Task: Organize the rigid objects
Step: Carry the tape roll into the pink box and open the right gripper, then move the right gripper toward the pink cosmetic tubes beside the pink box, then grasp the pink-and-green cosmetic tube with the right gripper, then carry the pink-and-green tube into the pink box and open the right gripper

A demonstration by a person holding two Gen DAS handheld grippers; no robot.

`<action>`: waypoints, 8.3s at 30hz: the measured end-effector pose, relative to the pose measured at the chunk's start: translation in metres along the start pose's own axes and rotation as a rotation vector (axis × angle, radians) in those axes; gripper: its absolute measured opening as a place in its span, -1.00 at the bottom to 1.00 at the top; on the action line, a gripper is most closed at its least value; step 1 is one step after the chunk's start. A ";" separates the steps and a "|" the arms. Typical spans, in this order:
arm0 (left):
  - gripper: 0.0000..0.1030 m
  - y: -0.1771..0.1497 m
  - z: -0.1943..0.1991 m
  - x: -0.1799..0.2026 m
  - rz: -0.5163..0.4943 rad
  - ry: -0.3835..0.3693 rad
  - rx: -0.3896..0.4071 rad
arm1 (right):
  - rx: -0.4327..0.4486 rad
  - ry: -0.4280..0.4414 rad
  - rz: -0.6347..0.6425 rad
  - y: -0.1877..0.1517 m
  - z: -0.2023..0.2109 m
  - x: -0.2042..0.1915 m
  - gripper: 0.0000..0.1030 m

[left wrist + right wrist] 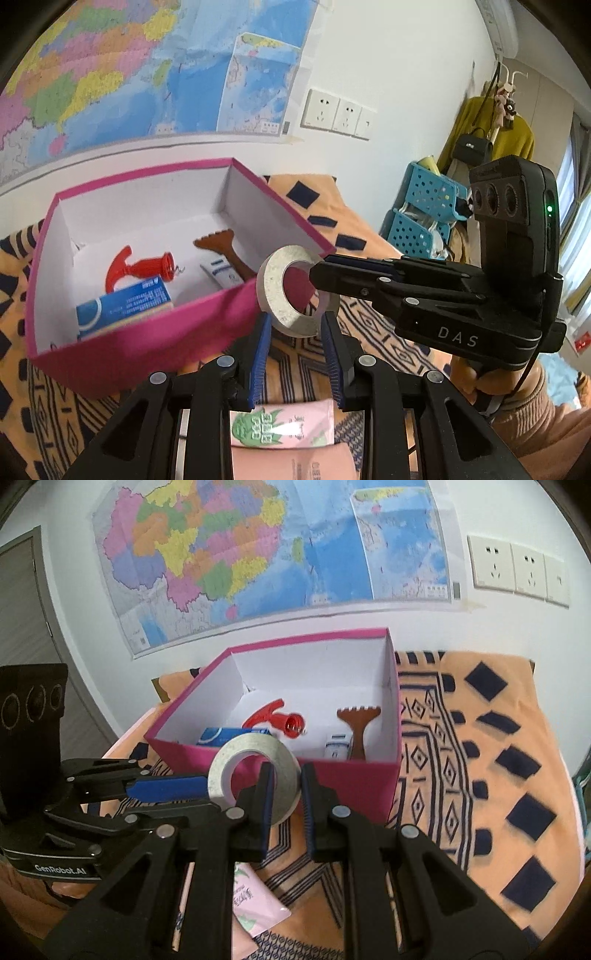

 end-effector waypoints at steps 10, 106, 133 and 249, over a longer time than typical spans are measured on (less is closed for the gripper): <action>-0.46 0.030 -0.003 -0.003 0.018 -0.020 0.028 | 0.024 -0.031 0.045 0.030 -0.002 0.010 -0.68; -0.07 -0.066 -0.009 -0.093 0.239 0.154 -0.093 | -0.256 0.213 -0.265 -0.120 -0.021 -0.004 -0.27; -0.07 -0.073 -0.019 -0.075 0.203 0.149 -0.123 | -0.223 0.177 -0.268 -0.112 -0.030 0.004 -0.27; -0.07 0.012 0.014 -0.023 0.077 0.164 0.102 | 0.015 -0.005 -0.027 -0.001 0.015 0.028 -0.27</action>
Point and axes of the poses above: each gripper's, at about its wrist camera, not at the fingertips, and z roughly against the way its jaws point, x to its right, y to its top, the point moved 1 cm from there along -z, roughly the way its jaws point, and after that the axes turned 11 degrees about z, right-handed, at the moved point
